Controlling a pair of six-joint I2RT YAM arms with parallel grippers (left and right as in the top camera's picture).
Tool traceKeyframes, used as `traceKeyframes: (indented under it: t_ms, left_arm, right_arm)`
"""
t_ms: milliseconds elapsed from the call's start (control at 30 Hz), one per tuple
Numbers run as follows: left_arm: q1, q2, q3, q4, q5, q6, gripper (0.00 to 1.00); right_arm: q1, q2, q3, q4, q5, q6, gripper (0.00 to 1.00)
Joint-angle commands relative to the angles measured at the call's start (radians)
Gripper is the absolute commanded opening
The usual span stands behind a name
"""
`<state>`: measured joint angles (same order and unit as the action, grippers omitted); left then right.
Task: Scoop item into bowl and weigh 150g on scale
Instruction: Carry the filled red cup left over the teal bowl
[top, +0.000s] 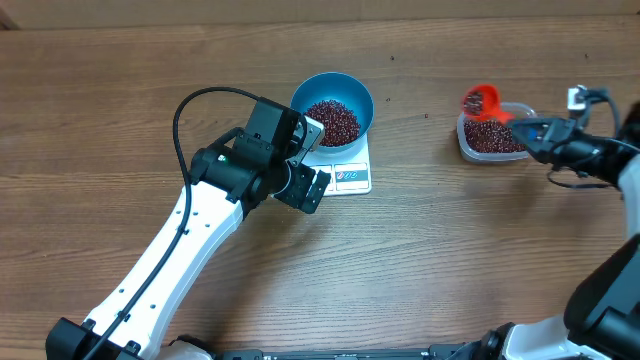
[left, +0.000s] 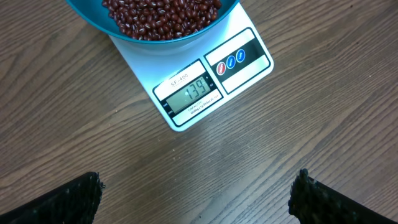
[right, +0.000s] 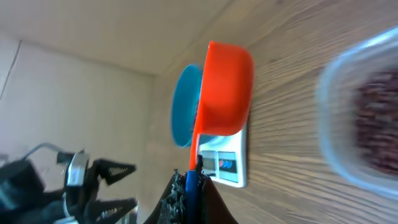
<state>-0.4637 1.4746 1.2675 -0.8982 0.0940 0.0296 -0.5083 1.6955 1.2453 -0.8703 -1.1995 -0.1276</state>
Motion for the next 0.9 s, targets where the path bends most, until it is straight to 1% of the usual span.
traceKeyframes:
  t_ms: [0, 133, 233, 367, 433, 500, 533, 600, 667, 733, 800, 867]
  left_arm:
    - [0.005, -0.023, 0.004, 0.001, 0.010, 0.008, 1.00]
    - [0.005, -0.023, 0.004, 0.001, 0.010, 0.008, 1.00]
    - [0.005, -0.023, 0.004, 0.001, 0.010, 0.008, 1.00]
    - [0.005, -0.023, 0.004, 0.001, 0.009, 0.008, 1.00]
    - [0.005, -0.023, 0.004, 0.001, 0.010, 0.008, 1.00]
    - [0.005, -0.023, 0.004, 0.001, 0.010, 0.008, 1.00]
    - [0.005, -0.023, 0.004, 0.001, 0.010, 0.008, 1.00]
    - [0.005, -0.023, 0.004, 0.001, 0.010, 0.008, 1.00]
    - [0.005, -0.023, 0.004, 0.001, 0.010, 0.008, 1.00]
    - [0.005, -0.023, 0.004, 0.001, 0.010, 0.008, 1.00]
    - [0.005, -0.023, 0.004, 0.001, 0.010, 0.008, 1.00]
    - [0.005, -0.023, 0.004, 0.001, 0.010, 0.008, 1.00]
  right_arm:
    - [0.119, 0.005, 0.013, 0.042, -0.062, 0.026, 0.03]
    - [0.223, 0.005, 0.013, 0.169, -0.059, 0.146, 0.04]
    - [0.353, 0.005, 0.013, 0.383, -0.039, 0.327, 0.04]
    - [0.462, 0.005, 0.013, 0.514, 0.055, 0.425, 0.04]
    - [0.500, 0.005, 0.013, 0.526, 0.128, 0.428, 0.04]
    - [0.553, 0.005, 0.013, 0.524, 0.241, 0.425, 0.03]
    - [0.566, 0.005, 0.013, 0.524, 0.259, 0.412, 0.04]
    - [0.610, 0.005, 0.013, 0.520, 0.315, 0.327, 0.04]
    - [0.628, 0.005, 0.013, 0.513, 0.416, 0.336, 0.04]
    - [0.633, 0.005, 0.013, 0.513, 0.415, 0.315, 0.04]
    - [0.634, 0.005, 0.013, 0.495, 0.407, 0.243, 0.04]
    - [0.634, 0.005, 0.013, 0.481, 0.444, 0.238, 0.04]
